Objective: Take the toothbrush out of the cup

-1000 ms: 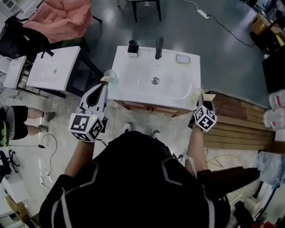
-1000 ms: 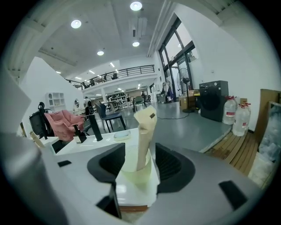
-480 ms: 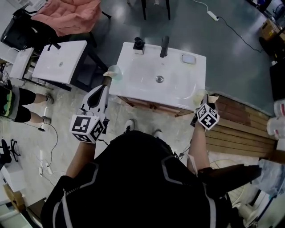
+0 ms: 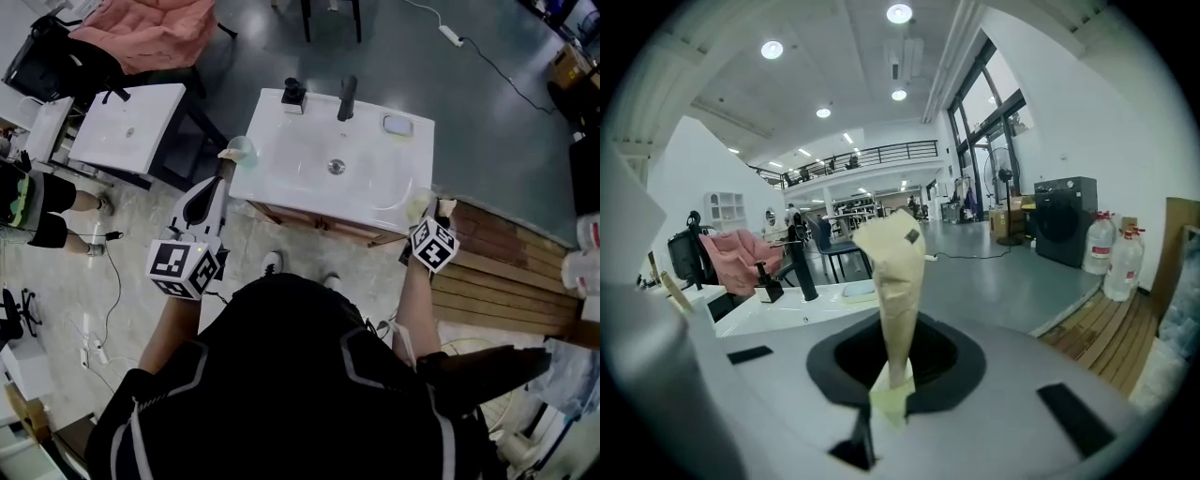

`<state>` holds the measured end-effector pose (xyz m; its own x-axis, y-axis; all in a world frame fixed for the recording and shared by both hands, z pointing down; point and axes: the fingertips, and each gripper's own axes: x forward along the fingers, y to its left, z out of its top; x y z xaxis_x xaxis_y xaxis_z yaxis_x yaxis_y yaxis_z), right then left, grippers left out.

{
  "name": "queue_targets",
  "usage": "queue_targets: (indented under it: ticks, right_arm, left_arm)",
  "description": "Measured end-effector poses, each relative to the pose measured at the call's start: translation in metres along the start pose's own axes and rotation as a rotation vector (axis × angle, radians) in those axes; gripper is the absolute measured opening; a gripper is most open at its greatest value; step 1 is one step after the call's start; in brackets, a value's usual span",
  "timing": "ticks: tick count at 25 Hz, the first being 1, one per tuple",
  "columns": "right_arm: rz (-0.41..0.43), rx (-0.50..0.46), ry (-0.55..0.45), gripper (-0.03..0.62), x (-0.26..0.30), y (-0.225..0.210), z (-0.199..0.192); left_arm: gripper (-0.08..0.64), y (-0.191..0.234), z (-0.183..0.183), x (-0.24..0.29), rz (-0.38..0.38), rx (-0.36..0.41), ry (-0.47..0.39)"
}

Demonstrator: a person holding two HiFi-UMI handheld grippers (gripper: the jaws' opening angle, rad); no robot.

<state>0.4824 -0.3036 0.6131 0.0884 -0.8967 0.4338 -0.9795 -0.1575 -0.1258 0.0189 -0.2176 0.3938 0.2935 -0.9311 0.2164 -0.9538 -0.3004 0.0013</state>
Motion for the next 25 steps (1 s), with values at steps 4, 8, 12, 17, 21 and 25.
queue_targets:
  ticks: [4,8,12,17,21,25]
  right_arm:
    - [0.013,-0.013,-0.009,0.027,-0.002,0.002,0.006]
    - [0.033,-0.05,-0.025,0.025,-0.007,0.008,0.018]
    - [0.043,-0.078,-0.047,0.023,-0.018,0.016,0.038]
    - [0.029,-0.1,-0.09,0.021,-0.043,0.023,0.07]
    - [0.031,-0.111,-0.14,0.021,-0.065,0.03,0.101]
    - [0.047,-0.113,-0.19,0.021,-0.088,0.039,0.13]
  left_arm:
    - [0.005,-0.002,-0.001,0.002,-0.011,0.003,0.0]
    - [0.005,-0.003,-0.001,0.008,-0.033,0.004,-0.002]
    - [0.005,-0.003,0.0,0.015,-0.071,-0.003,-0.011]
    - [0.005,0.002,0.007,0.024,-0.121,-0.018,-0.035]
    - [0.005,0.004,0.014,0.037,-0.174,-0.021,-0.057]
    - [0.005,0.002,0.021,0.051,-0.22,-0.01,-0.079]
